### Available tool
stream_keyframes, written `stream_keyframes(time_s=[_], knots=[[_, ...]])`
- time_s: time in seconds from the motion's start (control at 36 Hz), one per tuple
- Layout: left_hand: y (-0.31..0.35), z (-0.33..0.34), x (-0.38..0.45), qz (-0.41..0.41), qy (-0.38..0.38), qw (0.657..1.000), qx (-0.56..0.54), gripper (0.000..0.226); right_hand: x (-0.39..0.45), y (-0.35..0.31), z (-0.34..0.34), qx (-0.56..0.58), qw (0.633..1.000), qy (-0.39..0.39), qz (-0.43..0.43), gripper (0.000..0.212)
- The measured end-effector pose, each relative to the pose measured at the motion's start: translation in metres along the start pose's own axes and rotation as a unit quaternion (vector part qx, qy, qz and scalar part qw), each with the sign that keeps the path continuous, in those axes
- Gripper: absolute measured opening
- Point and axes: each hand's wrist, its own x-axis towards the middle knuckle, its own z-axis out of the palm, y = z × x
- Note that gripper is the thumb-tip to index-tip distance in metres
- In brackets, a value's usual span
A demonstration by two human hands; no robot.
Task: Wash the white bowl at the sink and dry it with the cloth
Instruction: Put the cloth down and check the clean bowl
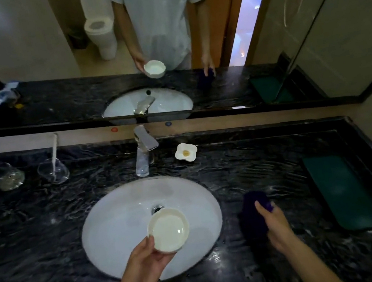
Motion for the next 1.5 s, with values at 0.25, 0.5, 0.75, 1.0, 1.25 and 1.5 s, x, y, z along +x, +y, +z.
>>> stream_keyframes(time_s=[0.25, 0.5, 0.75, 1.0, 1.25, 1.5], knots=[[-0.026, 0.004, 0.004, 0.020, 0.047, 0.998, -0.020, 0.051, 0.093, -0.038, -0.066, -0.447, 0.864, 0.012, -0.231, 0.036], [-0.038, 0.002, -0.003, 0.045, 0.034, 0.998, -0.005, 0.047, 0.109, -0.005, -0.095, -0.745, 0.561, -0.160, -0.322, 0.086], [-0.036, 0.009, -0.016, 0.040, 0.030, 0.998, 0.032, 0.052, 0.082, 0.003, -0.098, -0.785, 0.549, -0.202, -0.204, 0.086], [-0.018, 0.008, -0.021, 0.021, 0.020, 1.000, 0.008, 0.041, 0.069, -0.045, -0.070, -0.699, 0.671, -0.216, -0.120, 0.070], [0.020, 0.005, -0.032, -0.001, -0.009, 0.999, 0.043, 0.051, -0.023, -0.059, 0.033, -0.432, 0.854, -0.227, -0.179, 0.012], [0.061, -0.012, -0.041, -0.022, -0.056, 0.995, 0.080, 0.051, -0.104, -0.023, 0.133, -0.257, 0.908, -0.327, -0.048, 0.029]])
